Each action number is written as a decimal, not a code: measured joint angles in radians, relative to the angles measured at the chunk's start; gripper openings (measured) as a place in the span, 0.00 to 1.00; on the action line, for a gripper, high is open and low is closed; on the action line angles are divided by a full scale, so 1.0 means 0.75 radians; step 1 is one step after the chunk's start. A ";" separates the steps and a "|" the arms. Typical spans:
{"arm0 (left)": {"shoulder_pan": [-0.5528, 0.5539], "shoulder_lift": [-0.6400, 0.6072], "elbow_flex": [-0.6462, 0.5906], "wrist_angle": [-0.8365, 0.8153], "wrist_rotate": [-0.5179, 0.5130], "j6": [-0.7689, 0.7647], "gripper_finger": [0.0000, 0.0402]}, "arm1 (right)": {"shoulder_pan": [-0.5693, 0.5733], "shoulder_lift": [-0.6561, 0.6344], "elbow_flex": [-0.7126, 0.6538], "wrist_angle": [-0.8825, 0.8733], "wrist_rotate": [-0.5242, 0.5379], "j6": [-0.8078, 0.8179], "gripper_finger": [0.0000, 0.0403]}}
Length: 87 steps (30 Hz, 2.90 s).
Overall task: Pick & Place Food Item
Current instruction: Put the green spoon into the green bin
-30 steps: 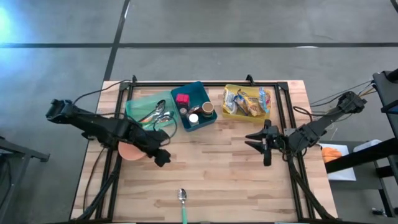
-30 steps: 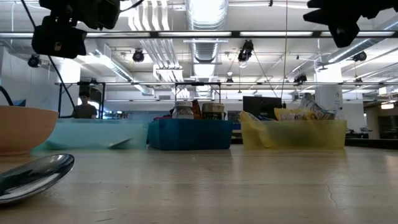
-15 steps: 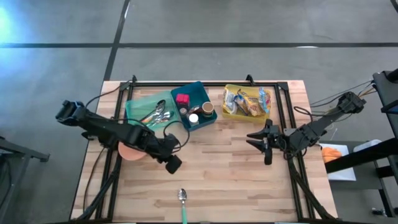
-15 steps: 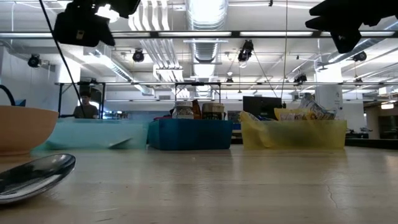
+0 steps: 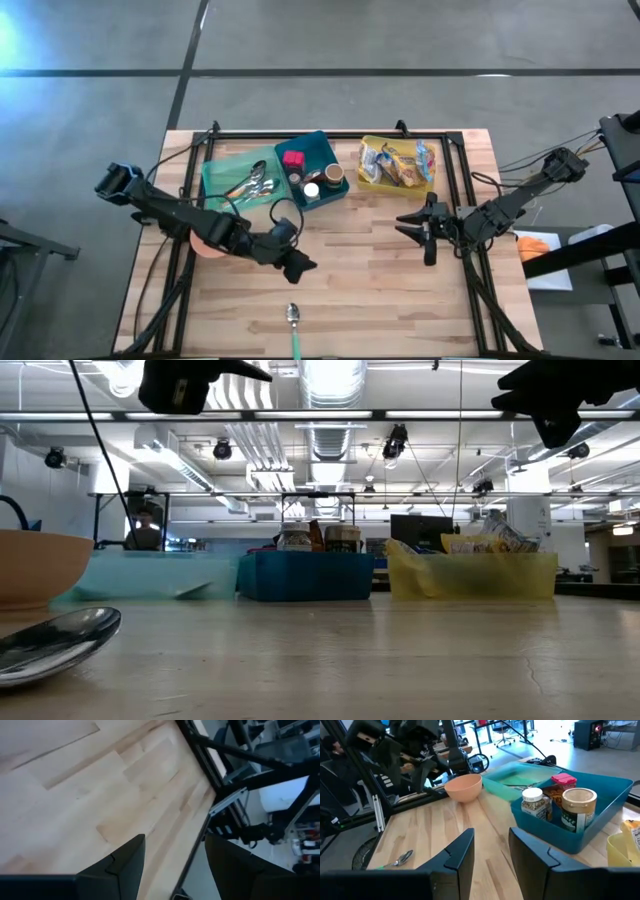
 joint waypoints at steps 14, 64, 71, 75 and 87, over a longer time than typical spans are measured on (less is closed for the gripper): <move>-0.082 0.102 0.059 -0.116 0.031 -0.451 0.52 | 0.000 0.000 -0.003 0.000 0.000 0.000 0.30; -0.285 0.719 0.616 -0.698 0.417 -1.414 0.52 | -0.001 0.003 -0.006 0.000 0.000 0.000 0.30; -0.311 0.769 0.616 -0.611 0.471 -1.419 0.52 | -0.001 0.002 -0.008 0.000 0.000 0.000 0.30; -0.334 0.810 0.616 -0.564 0.471 -1.419 0.52 | 0.000 0.002 -0.008 0.000 0.000 0.000 0.30; -0.345 0.887 0.616 -0.498 0.536 -1.489 0.52 | 0.000 0.003 -0.008 0.000 0.001 0.000 0.30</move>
